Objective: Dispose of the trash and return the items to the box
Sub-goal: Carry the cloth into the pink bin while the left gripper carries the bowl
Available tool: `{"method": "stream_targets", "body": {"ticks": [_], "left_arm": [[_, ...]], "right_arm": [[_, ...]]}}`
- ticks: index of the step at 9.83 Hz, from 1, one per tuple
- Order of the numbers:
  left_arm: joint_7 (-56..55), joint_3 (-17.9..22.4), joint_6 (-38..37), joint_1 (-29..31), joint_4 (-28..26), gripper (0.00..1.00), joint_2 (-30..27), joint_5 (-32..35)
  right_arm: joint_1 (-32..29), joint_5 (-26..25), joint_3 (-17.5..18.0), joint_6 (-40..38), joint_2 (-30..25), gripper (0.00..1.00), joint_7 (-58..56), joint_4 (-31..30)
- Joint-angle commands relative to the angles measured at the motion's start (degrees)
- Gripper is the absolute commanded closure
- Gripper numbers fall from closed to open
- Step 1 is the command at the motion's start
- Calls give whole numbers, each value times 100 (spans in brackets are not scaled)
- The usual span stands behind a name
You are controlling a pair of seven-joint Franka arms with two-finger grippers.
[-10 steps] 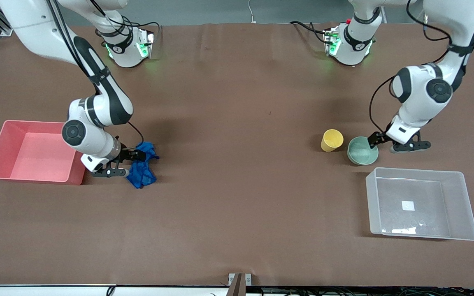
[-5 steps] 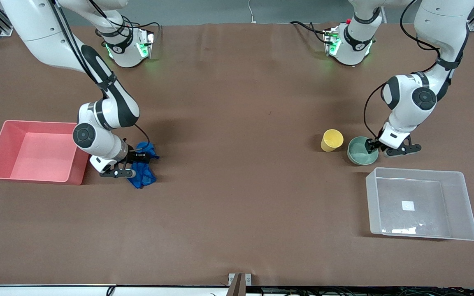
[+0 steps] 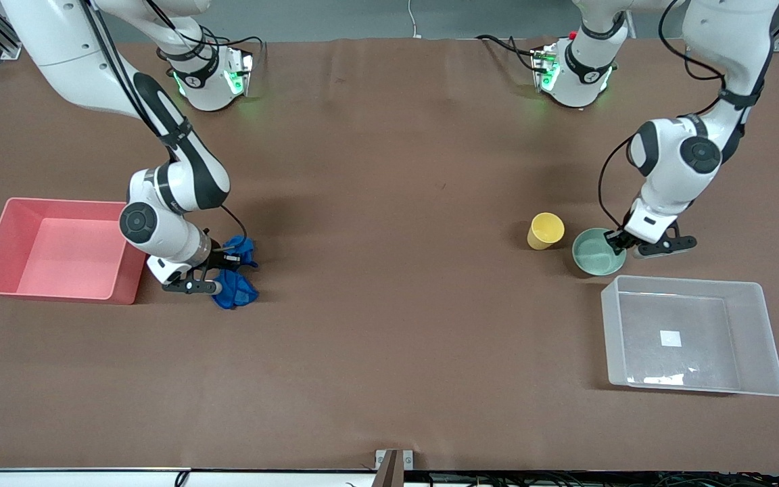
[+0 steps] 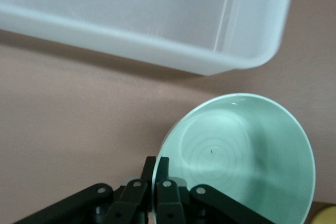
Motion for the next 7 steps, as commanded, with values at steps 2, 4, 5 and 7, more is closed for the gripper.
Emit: {"method": "stream_targets", "body": {"ticks": [2,4,5,7], "left_arm": [[12,-9,-1883,-1,-158,100,-1465,33],[230,26,-2527,34,814,100,-1189,24],[284,44,-2721,43,1472,100,-803,24],[328,53,-3038,61,3018,100,285,7]], "right_arm": [[-151,-12,-240,-2993,-1268,99,27,1229],[-169,-12,-1081,-4474,-1490,99,-1285,2214],[-169,-30,-1661,-4741,-1508,99,-2189,2410],[-169,-39,-2621,-4622,-1474,99,-3415,2334]]}}
